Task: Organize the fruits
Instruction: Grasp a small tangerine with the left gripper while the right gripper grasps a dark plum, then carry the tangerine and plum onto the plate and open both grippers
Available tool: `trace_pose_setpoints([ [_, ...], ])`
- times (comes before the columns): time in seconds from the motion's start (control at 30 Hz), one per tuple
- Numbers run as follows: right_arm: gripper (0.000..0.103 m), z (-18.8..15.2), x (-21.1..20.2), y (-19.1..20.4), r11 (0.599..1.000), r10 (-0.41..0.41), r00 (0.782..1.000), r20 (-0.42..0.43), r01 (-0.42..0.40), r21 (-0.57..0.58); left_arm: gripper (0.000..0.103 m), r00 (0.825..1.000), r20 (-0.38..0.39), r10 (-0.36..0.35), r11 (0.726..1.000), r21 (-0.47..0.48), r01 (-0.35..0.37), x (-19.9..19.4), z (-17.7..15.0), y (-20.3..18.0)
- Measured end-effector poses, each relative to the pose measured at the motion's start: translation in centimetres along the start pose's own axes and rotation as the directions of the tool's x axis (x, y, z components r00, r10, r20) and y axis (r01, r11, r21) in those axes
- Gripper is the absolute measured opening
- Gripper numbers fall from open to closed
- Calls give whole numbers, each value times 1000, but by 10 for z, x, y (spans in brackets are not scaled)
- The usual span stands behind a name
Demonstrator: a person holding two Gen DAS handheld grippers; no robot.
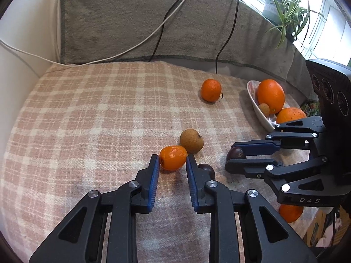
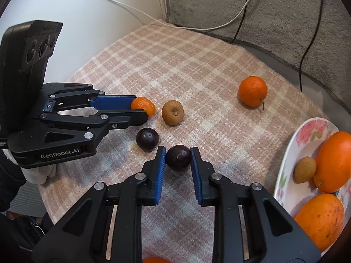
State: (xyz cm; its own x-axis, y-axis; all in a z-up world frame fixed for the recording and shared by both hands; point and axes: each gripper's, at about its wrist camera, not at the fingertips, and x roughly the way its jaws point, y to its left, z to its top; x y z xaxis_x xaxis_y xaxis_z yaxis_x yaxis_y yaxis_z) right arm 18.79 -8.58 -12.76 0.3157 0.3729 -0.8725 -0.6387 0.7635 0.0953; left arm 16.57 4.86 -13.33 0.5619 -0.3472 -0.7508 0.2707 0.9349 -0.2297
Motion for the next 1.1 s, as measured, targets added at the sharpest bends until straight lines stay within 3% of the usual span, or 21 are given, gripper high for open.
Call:
trace_pose_setpoints([
  [0.53, 24, -22, -59, -9, 999, -28, 992, 122, 22, 49, 23, 996, 92, -9, 998, 55, 4, -39, 4, -39],
  [1.1, 24, -51, -112, -29, 991, -69, 974, 214, 43, 127, 23, 990, 124, -60, 993, 107, 47, -47, 6, -81],
])
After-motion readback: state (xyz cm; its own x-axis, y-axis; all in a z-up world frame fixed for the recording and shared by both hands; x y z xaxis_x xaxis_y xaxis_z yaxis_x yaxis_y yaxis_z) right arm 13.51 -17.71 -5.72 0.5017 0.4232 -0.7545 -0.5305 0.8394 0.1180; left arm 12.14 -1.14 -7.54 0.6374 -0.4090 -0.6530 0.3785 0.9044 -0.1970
